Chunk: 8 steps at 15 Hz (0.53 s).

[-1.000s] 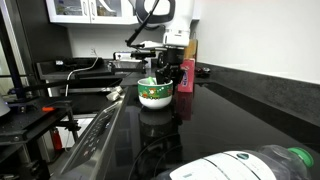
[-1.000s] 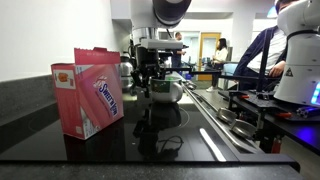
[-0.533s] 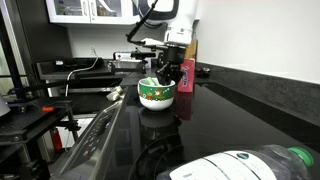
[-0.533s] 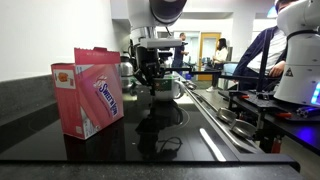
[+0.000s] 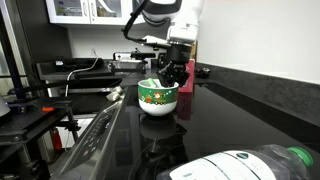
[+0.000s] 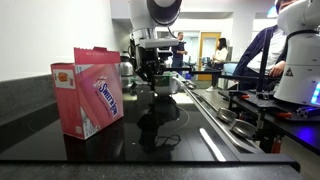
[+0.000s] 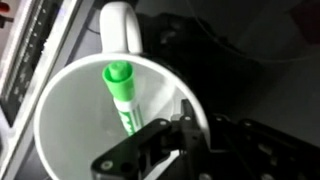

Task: Move the green-white mug to the right

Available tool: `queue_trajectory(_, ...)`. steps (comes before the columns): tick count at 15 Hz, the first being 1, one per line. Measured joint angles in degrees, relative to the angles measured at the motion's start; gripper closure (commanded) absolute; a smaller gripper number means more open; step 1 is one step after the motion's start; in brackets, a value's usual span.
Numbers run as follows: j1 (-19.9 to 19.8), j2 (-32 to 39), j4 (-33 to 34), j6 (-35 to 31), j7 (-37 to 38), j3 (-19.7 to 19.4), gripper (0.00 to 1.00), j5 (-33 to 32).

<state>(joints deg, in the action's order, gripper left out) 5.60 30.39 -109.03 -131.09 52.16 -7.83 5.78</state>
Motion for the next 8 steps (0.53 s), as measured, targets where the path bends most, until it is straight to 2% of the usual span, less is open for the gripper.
queue_trajectory(5,-3.11,-0.39,0.83,0.0,0.0,-2.6,0.97,0.12)
queue_trajectory(8,-5.34,-0.16,1.48,0.22,-0.01,-2.86,0.97,0.17)
